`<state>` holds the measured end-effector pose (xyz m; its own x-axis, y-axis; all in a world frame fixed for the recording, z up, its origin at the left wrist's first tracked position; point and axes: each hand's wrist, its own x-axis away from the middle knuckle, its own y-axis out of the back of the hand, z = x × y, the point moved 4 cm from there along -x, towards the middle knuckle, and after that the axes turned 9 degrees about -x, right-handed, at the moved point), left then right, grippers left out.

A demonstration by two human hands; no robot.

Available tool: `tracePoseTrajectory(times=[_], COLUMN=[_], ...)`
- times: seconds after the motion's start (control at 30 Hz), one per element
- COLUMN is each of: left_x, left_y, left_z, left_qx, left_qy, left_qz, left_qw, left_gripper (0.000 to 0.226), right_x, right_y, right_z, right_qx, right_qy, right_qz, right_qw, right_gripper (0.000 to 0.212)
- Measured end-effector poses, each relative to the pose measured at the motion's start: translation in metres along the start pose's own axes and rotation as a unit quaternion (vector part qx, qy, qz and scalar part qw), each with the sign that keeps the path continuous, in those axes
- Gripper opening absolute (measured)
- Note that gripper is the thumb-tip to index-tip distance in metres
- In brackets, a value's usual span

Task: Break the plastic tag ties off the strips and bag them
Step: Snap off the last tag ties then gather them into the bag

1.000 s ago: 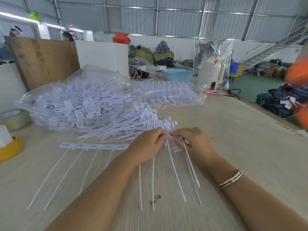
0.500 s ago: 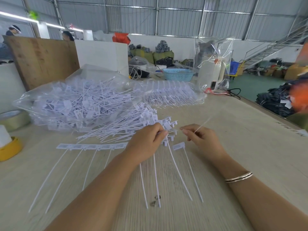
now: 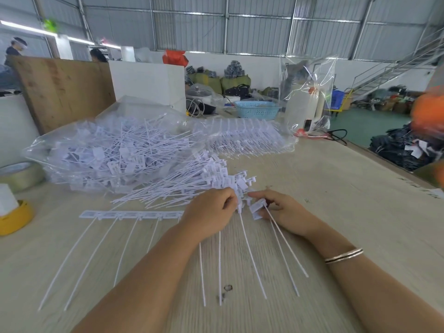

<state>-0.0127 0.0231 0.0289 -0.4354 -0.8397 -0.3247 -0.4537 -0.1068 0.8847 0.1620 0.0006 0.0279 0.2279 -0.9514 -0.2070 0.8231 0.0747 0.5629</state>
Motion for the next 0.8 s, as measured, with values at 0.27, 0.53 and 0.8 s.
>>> tracePoseTrajectory(times=[0.27,0.53,0.8], left_x=[-0.001,-0.003,-0.003], left_y=[0.000,-0.001,0.002], left_z=[0.002,-0.010,-0.002], left_qx=[0.062,0.114,0.046], left_qy=[0.023,-0.004,0.010], left_qz=[0.030,0.024,0.006], left_qw=[0.997,0.993,0.999], left_gripper=[0.023,0.035,0.010], right_x=[-0.001,0.009,0.008], right_y=[0.012,-0.017,-0.001], right_z=[-0.005,0.034,0.024], right_qx=[-0.030,0.022,-0.026], right_qy=[0.016,0.193,0.154], right_qz=[-0.127,-0.037,-0.144], right_qw=[0.991,0.980,0.977], right_gripper=[0.047,0.040,0.024])
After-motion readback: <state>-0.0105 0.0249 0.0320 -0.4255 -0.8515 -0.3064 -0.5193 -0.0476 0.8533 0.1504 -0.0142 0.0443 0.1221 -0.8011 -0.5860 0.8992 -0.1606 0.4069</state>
